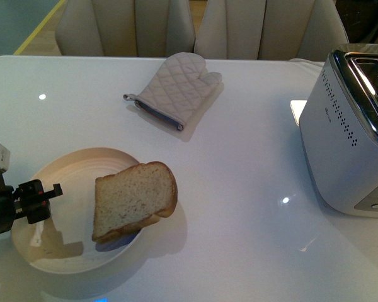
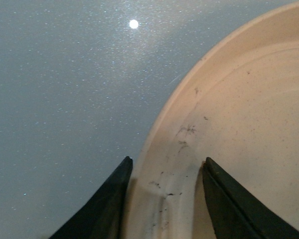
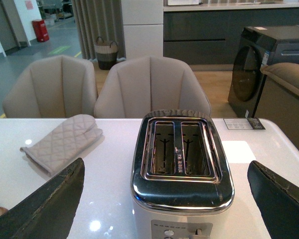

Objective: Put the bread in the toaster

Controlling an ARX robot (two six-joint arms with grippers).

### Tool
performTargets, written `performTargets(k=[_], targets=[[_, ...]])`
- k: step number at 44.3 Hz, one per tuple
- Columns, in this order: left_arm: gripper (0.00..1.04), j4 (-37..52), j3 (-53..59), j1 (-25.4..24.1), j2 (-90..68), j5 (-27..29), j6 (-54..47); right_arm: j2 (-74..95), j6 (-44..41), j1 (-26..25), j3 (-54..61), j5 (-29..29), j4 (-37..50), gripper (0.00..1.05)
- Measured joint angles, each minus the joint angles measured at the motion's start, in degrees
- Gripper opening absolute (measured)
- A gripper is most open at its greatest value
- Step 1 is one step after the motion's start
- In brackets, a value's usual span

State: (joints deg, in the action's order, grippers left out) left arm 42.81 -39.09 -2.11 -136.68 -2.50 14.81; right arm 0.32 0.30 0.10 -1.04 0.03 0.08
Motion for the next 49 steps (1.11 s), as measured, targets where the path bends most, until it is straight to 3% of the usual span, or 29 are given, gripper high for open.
performTargets(k=[7, 14, 38, 49], targets=[[0.15, 0.74, 0.24, 3.43, 0.04, -0.09, 0.24, 0.0, 0.0, 0.0, 0.0, -0.02, 0.0, 0.96], [0.05, 0.74, 0.11, 6.54, 0.37, -0.42, 1.53, 0.0, 0.0, 0.0, 0.0, 0.0, 0.0, 0.96], [0.05, -3.5, -4.76, 20.81, 0.37, -0.02, 3.58, 0.0, 0.0, 0.0, 0.0, 0.0, 0.0, 0.96], [0.05, -5.33, -6.47, 23.02, 0.37, 0.39, 3.93, 0.0, 0.0, 0.0, 0.0, 0.0, 0.0, 0.96]])
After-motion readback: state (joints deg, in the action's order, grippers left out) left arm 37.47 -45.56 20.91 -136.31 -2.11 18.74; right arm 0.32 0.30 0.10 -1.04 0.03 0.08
